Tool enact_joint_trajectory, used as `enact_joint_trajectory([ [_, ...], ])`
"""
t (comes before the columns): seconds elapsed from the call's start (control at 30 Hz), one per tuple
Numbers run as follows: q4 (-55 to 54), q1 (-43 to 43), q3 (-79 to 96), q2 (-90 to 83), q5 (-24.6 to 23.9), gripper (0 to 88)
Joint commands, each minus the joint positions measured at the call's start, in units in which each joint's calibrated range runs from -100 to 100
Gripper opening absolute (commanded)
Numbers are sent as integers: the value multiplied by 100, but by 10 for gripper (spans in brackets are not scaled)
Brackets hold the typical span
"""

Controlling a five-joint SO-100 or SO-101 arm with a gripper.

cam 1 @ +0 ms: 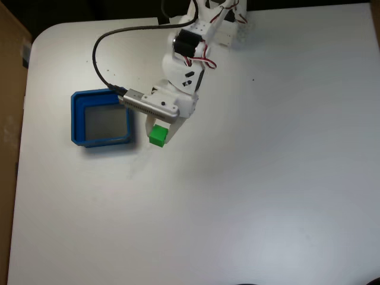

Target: Pick up green cube and drop it in the blue box

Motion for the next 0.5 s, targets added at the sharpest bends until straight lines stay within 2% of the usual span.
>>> enact_joint_trajectory([
  [0.0, -1, 448, -336, -420, -15, 12],
  [0.47, 24, 1467, -327, -228, 15, 12],
])
